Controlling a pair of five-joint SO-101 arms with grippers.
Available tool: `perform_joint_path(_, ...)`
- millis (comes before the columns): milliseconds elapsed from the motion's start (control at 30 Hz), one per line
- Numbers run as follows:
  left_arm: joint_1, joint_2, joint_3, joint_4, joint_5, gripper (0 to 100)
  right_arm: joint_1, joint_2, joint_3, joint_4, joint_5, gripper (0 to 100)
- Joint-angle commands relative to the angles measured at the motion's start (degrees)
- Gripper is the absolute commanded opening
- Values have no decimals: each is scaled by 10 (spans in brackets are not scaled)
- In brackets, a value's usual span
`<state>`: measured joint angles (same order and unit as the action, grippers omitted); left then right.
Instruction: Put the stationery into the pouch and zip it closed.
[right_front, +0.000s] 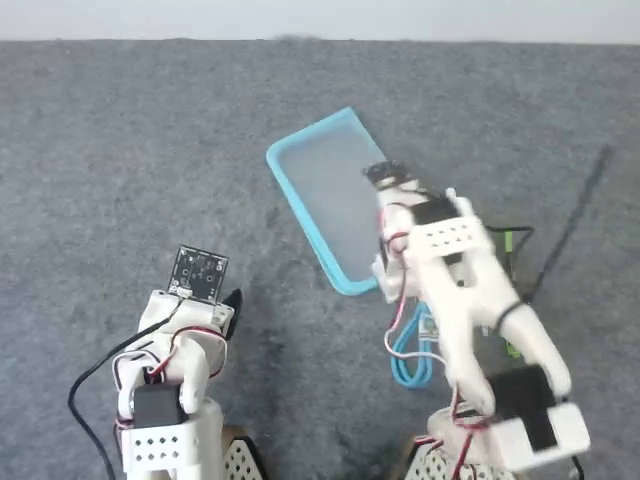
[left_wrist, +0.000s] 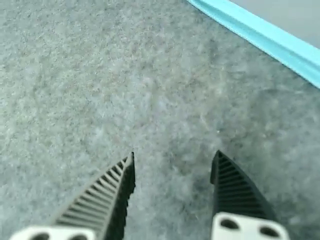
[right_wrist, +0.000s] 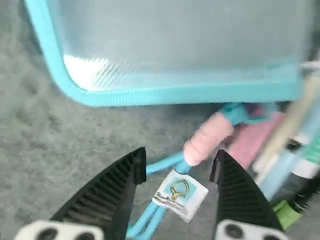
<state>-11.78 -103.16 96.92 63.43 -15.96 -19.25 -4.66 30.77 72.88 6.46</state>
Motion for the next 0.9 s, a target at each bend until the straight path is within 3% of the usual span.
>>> perform_joint_path(0, -4, -11, -3, 4, -7, 236, 10, 25, -6, -22, -16, 216)
perform_joint_path(200, -4, -11, -3, 4, -7, 236, 76, 44, -6, -72, -81, 216)
perform_joint_path(367, -4, -11, -3, 4, -7, 236, 72, 44, -5, -74, -97, 210)
perform_joint_path(567, -4, -11, -3, 4, -7, 236, 48, 45, -3, -70, -93, 102)
perform_joint_path(867, -4, -11, -3, 5, -7, 236, 48, 116, -19, -76, -94, 169)
